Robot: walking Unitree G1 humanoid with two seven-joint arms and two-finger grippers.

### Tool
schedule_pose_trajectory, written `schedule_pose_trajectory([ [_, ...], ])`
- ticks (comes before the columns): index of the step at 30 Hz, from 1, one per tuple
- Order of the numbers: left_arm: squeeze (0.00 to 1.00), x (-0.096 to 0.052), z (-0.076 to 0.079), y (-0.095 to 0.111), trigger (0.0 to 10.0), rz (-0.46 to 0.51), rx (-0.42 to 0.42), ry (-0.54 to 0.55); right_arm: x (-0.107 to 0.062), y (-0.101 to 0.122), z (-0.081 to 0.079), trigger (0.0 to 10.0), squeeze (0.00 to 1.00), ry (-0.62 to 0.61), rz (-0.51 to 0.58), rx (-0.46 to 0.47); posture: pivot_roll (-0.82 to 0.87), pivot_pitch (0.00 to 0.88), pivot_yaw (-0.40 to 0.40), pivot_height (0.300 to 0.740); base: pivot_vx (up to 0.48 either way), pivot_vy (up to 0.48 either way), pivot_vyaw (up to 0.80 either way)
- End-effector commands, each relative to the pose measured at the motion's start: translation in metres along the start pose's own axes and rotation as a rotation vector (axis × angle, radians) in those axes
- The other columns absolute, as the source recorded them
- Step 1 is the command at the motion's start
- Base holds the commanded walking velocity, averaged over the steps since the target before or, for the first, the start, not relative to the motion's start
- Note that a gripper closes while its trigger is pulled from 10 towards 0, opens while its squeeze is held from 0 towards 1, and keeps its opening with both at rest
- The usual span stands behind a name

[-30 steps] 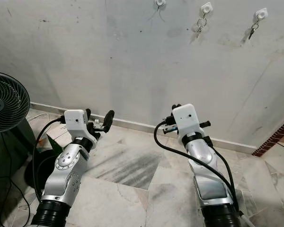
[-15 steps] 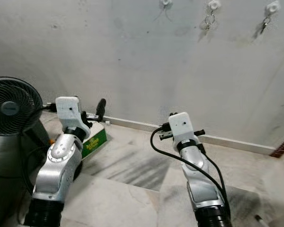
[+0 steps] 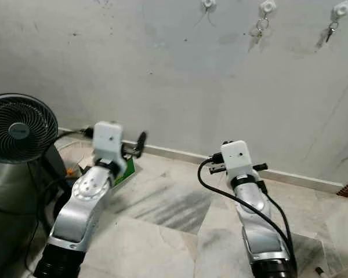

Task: Hang keys on a hook

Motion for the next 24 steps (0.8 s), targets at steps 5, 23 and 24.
schedule_pose_trajectory([
  [5,0.0,-0.017,-0.023,-0.045,10.0,-0.151,-0.025,0.076,-0.001,0.014,0.008,10.0,0.0,-0.023,0.033,0.038,-0.04,0.0,0.003,0.74,0.0,0.0,0.0],
  [23,0.0,-0.034,-0.065,-0.095,10.0,-0.269,-0.152,0.18,0.002,0.038,0.009,10.0,0.0,-0.005,0.086,0.067,-0.07,0.016,-0.011,0.74,0.0,0.0,0.0],
  [24,0.0,-0.034,-0.065,-0.095,10.0,-0.266,-0.158,0.181,0.002,0.039,0.008,10.0,0.0,-0.002,0.089,0.066,-0.07,0.016,-0.011,0.74,0.0,0.0,0.0],
])
Point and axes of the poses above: a point about 5 cm out from each wrist's last joint towards the gripper, its own x axis pointing out of the wrist towards the gripper, its own y axis along the axis of the wrist's last joint, z = x × y, the point moved 6 cm from there along x, pointing out of the wrist towards the gripper, and after that the axes turned 1 degree about -x, right-handed, at the moved point
